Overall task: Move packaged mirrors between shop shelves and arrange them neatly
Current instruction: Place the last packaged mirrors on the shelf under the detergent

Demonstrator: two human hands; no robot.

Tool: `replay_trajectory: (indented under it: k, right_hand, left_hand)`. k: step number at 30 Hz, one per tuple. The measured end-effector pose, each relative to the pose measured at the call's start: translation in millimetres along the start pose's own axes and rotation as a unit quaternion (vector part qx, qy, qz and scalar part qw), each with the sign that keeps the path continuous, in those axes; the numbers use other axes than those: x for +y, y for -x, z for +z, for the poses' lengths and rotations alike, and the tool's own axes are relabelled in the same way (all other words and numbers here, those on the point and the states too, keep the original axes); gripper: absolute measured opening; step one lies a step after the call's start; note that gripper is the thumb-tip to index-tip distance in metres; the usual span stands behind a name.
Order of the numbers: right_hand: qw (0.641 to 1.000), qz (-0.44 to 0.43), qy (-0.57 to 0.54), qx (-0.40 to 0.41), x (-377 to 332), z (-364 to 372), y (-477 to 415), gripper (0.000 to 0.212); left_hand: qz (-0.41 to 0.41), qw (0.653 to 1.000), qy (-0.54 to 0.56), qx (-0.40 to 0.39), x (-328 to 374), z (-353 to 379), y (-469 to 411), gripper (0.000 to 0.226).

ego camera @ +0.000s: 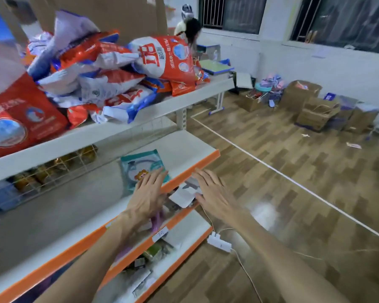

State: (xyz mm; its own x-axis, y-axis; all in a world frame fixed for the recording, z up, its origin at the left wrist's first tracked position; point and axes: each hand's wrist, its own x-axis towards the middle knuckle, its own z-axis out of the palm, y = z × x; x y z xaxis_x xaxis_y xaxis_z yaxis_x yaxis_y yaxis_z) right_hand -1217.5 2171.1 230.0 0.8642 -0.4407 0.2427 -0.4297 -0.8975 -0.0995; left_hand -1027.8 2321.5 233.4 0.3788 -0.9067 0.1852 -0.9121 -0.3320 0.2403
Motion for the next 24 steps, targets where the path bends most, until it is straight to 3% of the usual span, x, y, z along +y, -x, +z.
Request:
replay_trajectory:
  k: [5, 13, 19, 24]
  right_hand:
    - [0.998, -0.06, -0.009, -0.003, 51.3, 0.3, -66.5, 0.06]
    - [0.989, -0.135, -0.058, -0.03, 43.8, 33.1, -144.5, 0.063]
    - [0.981, -0.177, -0.065, -0.048, 33.4, 56.9, -186.0, 0.06]
    - [0.979, -0.19, -0.039, -0.055, 49.4, 68.4, -223.3, 0.06]
  left_hand:
    - [-0.058, 0.997, -0.037, 0.028, -8.2, -4.4, -31.8, 0.068]
    - [-0.158, 0.986, -0.05, 0.024, -39.0, -3.9, -37.1, 0.067]
    - [-0.211, 0.977, -0.004, 0.032, -74.4, 9.3, -58.5, 0.067]
    - [-0.273, 0.957, 0.098, 0.005, -104.1, 14.8, -84.4, 0.061]
